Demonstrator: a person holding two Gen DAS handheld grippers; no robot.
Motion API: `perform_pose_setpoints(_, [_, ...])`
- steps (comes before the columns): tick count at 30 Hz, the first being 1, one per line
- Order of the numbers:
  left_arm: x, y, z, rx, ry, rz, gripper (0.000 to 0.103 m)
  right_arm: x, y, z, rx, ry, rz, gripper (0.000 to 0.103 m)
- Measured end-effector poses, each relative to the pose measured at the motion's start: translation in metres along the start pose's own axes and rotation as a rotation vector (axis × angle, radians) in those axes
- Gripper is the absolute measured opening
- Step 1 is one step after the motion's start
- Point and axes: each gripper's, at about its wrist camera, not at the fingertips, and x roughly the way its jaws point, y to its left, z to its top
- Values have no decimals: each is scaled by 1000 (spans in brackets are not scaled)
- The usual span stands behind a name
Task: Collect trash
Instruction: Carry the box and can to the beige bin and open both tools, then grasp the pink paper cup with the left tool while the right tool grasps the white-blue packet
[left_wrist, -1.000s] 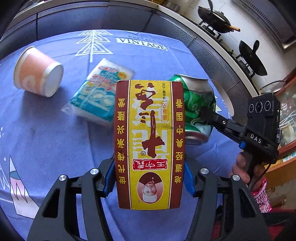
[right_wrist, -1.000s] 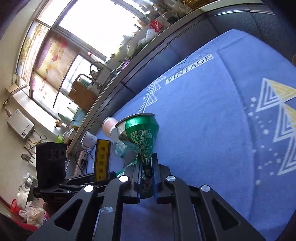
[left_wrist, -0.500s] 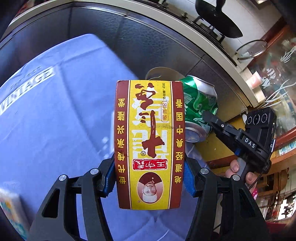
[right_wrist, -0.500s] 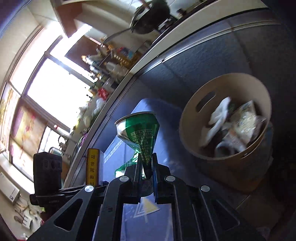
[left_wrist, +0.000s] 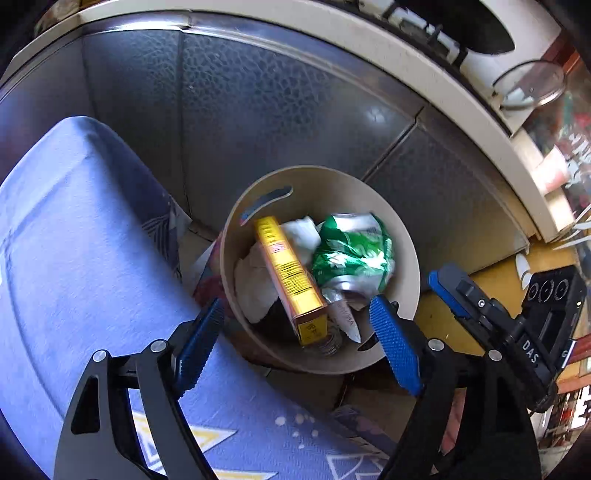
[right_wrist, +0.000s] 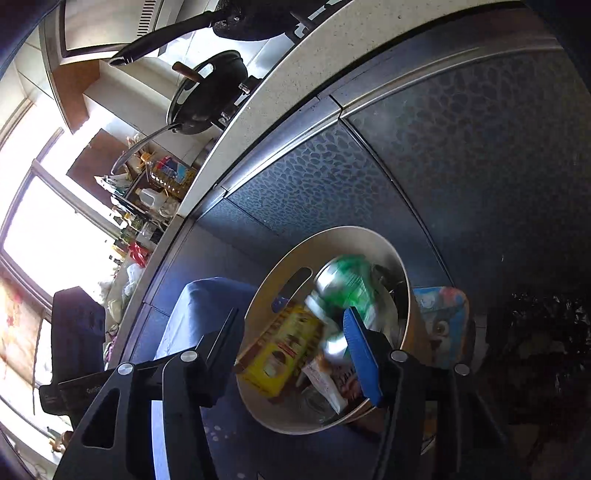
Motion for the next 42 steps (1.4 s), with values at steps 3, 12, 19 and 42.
perform_pose_setpoints(3, [-34,8,-22,-5,-92,14,79,-11,-4,-11,25,4,38,56])
perform_pose_setpoints(12, [-77,22,-122,-15,-124,92,79,-24,17,-48,-7,102,92,56])
perform_pose_setpoints(19, [-99,34,-176,9,-135,155,79,-44,49,-74,-105,110,20,56])
perform_pose_setpoints(42, [-149,34,-218,46,-263,266,79,-84,91,-106,-183,111,-67,56])
